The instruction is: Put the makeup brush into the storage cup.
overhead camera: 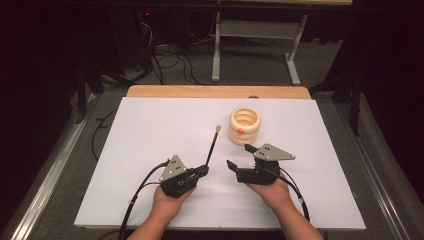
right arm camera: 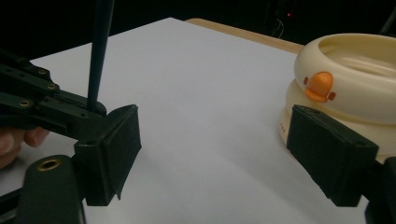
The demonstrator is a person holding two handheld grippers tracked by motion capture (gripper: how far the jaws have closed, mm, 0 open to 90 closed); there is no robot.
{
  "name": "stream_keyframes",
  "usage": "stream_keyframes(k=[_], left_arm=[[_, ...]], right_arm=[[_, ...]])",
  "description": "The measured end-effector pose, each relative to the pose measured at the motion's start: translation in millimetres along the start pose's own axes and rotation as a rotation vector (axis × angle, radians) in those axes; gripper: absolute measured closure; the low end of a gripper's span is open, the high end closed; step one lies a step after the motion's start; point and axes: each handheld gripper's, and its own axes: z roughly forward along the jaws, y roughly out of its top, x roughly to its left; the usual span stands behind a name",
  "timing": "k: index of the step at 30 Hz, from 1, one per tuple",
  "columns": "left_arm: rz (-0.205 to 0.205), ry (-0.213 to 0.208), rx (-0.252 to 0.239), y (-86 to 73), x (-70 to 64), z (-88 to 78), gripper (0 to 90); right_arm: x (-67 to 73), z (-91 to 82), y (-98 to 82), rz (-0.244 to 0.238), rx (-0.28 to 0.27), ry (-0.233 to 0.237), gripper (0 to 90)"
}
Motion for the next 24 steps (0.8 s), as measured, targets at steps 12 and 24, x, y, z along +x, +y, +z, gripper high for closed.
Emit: stream_keyframes(k=[12, 24], left_arm=[[-0.002, -0.016, 0.002, -2.3, -3.3, 4.6, 85.9], [0.003, -0.036, 0.01, -4.5, -8.4, 9.3, 85.9]], right_arm=[[2.6, -6.8, 2.8, 0.062, -0.071, 0.08, 35.6], [5.0, -9.1, 4.7, 0.108, -0.136, 0.141, 47.1]])
